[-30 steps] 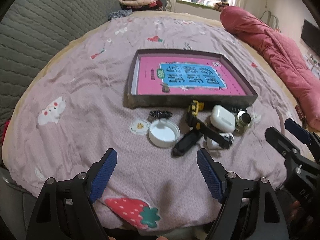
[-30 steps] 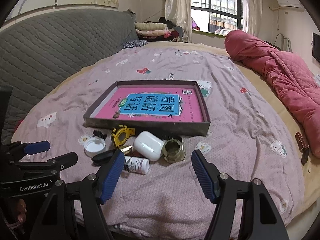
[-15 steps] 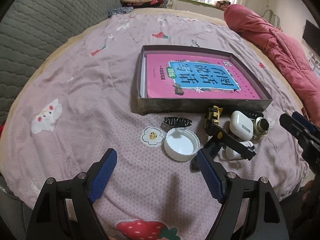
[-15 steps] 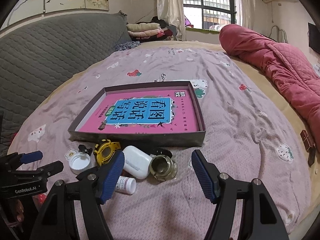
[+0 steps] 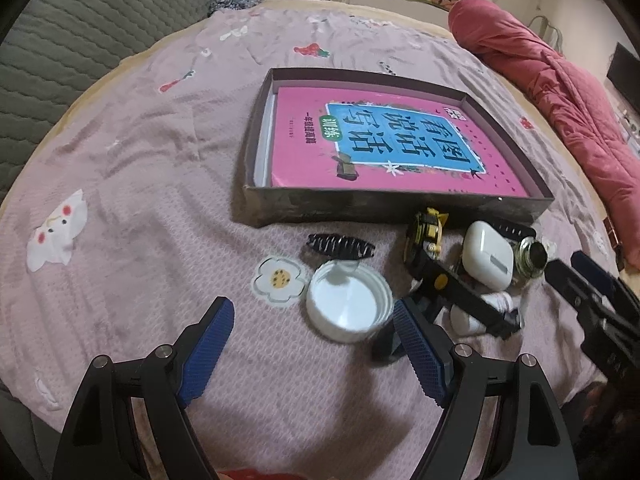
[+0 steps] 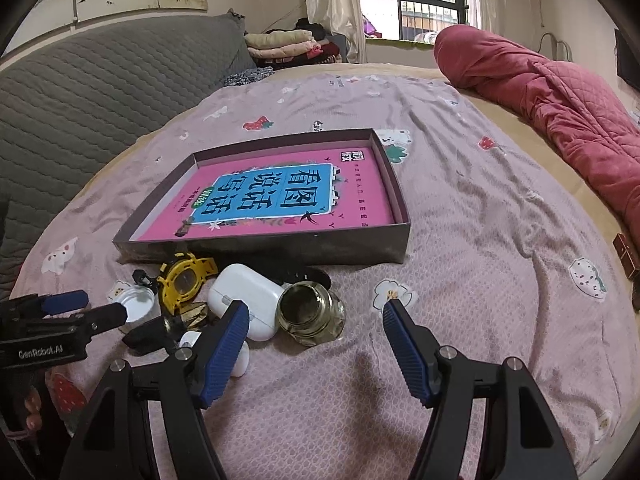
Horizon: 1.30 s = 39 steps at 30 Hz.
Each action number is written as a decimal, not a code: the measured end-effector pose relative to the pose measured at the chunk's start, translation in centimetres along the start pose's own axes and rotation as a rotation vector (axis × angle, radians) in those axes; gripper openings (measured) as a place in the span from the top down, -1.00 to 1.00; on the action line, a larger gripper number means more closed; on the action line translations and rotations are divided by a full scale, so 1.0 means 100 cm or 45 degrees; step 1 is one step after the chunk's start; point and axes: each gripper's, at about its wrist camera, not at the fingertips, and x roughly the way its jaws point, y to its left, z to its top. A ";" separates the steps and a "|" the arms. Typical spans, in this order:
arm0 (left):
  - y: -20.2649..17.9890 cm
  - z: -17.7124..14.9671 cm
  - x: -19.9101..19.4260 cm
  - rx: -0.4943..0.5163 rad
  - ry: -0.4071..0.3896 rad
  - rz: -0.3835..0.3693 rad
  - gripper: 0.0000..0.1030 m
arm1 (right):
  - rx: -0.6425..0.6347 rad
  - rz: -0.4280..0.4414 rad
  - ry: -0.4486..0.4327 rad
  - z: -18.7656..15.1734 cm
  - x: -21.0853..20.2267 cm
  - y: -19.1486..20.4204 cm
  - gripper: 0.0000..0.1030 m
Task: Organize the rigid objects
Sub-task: 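Grasp the white bottle cap with the left tool while the right tool grasps the brass metal jar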
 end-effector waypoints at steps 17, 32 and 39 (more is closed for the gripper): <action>-0.010 0.012 0.032 -0.012 0.104 0.073 -0.61 | -0.018 0.000 0.040 -0.001 0.018 0.005 -0.34; -0.005 0.006 0.036 0.076 0.135 0.090 -0.61 | -0.004 -0.030 0.089 -0.003 0.038 -0.005 -0.34; -0.003 0.004 0.038 0.067 0.127 0.110 -0.61 | -0.074 -0.070 0.077 -0.004 0.041 0.003 -0.34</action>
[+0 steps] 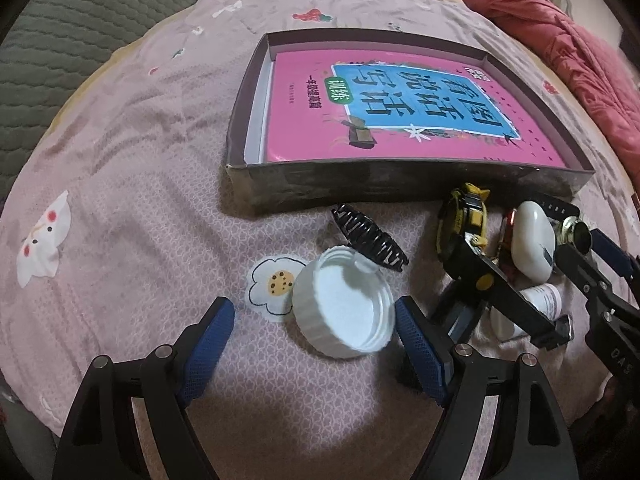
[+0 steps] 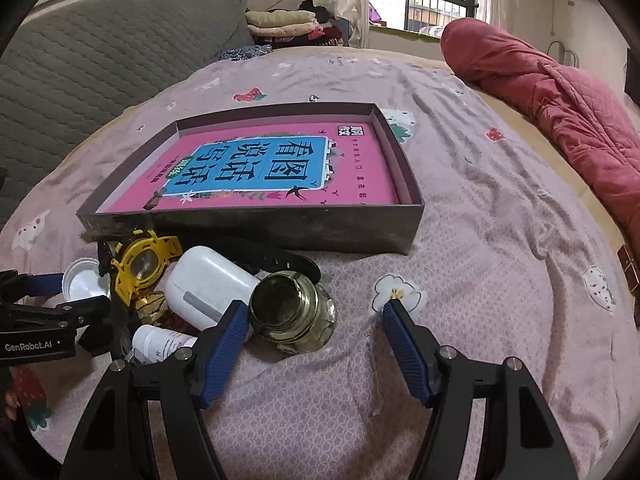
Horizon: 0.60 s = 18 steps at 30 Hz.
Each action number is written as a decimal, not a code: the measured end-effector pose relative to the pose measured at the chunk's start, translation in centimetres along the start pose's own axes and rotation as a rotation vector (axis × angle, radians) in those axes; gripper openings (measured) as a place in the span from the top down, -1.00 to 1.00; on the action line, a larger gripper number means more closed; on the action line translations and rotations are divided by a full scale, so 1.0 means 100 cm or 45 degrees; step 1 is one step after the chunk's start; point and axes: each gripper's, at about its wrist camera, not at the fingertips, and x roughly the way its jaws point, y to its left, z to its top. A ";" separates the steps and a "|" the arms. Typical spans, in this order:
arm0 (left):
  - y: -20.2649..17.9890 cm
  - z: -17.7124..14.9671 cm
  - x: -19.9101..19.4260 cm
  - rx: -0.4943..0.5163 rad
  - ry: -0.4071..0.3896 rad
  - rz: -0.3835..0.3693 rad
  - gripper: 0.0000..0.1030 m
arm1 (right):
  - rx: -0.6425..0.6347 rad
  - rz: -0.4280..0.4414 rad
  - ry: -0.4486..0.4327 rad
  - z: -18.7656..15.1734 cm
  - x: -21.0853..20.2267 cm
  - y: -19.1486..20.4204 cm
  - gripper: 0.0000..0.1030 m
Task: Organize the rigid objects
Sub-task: 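Grasp the white bottle cap with the left tool while the right tool grasps the brass metal jar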
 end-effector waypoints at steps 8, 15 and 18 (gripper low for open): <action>-0.006 0.000 0.007 0.014 0.003 0.054 -0.60 | -0.013 0.015 -0.029 0.001 0.003 -0.002 -0.14; -0.009 0.000 0.005 0.053 -0.025 0.054 -0.29 | -0.057 0.015 -0.027 -0.001 0.002 0.001 0.28; -0.010 0.000 0.004 0.061 -0.035 0.046 -0.12 | -0.051 0.014 -0.055 0.000 -0.004 0.000 0.28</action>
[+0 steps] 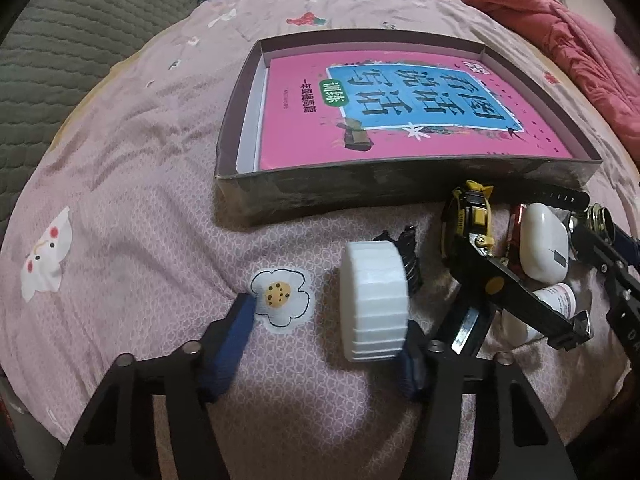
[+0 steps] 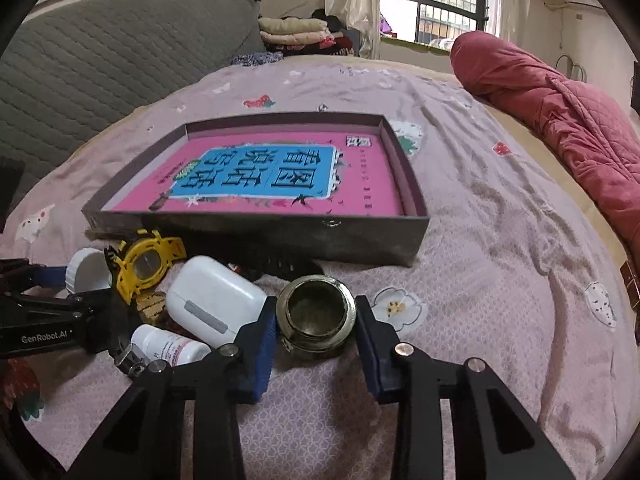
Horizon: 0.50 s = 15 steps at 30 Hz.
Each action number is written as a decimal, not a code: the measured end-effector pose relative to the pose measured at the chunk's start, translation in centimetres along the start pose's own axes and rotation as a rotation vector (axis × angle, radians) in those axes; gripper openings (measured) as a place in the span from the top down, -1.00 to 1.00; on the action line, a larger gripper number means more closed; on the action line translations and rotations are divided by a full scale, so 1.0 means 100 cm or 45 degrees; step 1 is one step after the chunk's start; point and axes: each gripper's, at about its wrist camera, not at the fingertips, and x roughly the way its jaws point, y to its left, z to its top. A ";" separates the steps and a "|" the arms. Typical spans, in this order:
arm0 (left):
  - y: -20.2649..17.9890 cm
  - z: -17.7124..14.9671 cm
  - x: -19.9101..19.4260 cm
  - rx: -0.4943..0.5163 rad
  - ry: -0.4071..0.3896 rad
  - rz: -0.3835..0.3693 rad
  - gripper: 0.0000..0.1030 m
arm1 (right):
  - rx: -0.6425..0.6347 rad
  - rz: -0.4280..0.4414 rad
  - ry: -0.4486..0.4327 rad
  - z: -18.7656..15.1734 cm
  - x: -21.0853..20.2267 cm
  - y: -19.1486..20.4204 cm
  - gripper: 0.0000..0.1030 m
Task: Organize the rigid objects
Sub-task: 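Grasp the white bottle cap with the left tool while the right tool grasps the brass metal jar, then lift the white cap with the left tool while the right tool carries the brass jar over the tray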
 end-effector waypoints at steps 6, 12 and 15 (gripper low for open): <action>0.011 0.000 -0.007 -0.048 -0.019 -0.050 0.40 | 0.051 0.006 -0.007 0.001 -0.004 -0.011 0.28; 0.024 -0.001 -0.010 -0.099 -0.024 -0.145 0.61 | 0.061 0.012 -0.007 0.000 -0.005 -0.012 0.28; 0.036 -0.002 -0.010 -0.159 -0.028 -0.241 0.62 | 0.065 0.019 -0.008 0.000 -0.006 -0.013 0.28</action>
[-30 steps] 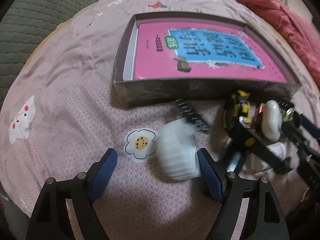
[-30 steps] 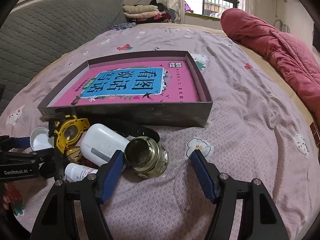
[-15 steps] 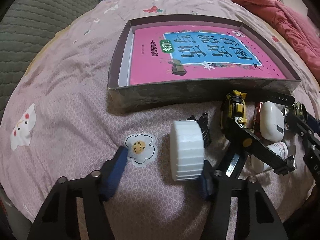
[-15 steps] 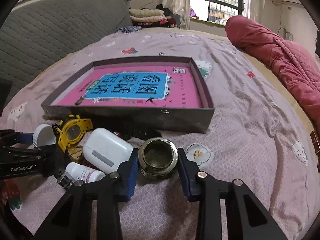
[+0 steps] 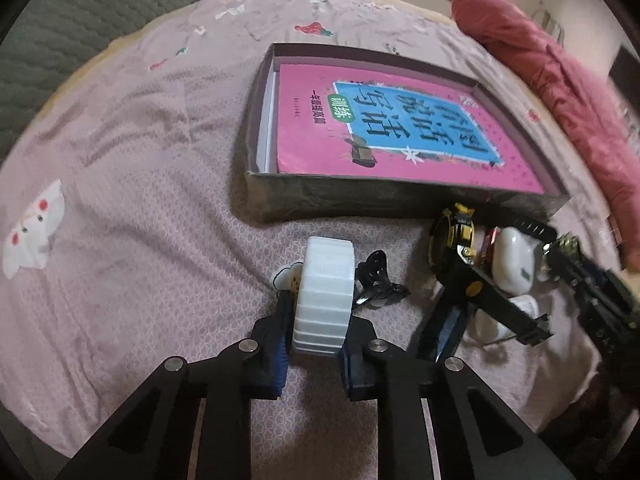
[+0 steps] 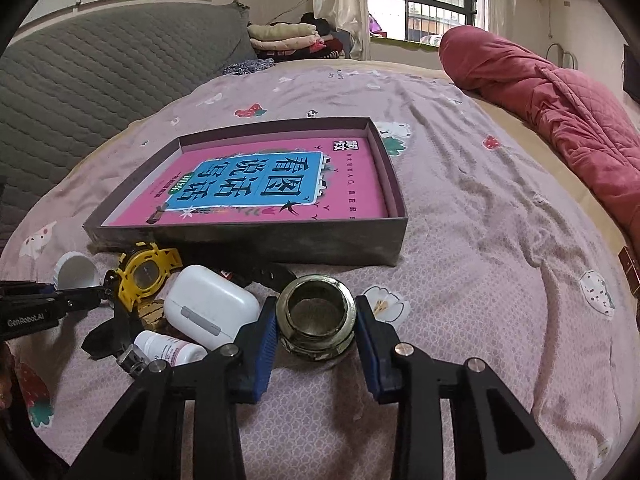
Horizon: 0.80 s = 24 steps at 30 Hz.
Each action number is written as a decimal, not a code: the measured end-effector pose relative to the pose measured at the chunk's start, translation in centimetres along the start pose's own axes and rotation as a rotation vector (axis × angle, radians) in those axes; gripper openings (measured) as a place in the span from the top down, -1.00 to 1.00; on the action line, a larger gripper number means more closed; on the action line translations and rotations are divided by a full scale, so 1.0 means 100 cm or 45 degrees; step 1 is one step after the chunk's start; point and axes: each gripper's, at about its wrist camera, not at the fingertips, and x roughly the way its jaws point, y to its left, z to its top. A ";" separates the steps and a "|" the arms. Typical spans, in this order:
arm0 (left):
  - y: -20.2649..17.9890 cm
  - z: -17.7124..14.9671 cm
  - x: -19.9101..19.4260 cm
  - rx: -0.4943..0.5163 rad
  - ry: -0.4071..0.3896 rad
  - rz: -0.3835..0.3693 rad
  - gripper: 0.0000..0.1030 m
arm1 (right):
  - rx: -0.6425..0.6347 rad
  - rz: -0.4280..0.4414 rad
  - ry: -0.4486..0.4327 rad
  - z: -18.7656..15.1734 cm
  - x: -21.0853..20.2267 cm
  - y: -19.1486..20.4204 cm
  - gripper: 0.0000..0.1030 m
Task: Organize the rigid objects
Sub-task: 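Lift the white cap with the left tool while the right tool carries the brass jar over the tray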
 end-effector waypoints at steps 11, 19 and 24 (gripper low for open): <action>-0.003 -0.002 -0.013 -0.021 -0.058 -0.085 0.64 | 0.015 0.009 -0.006 0.000 -0.002 -0.001 0.28; 0.002 0.002 -0.027 -0.039 -0.125 -0.116 0.64 | 0.019 0.008 -0.021 0.001 -0.004 -0.001 0.28; -0.004 0.002 -0.038 -0.004 -0.171 -0.106 0.65 | 0.014 0.018 -0.052 0.003 -0.011 0.000 0.28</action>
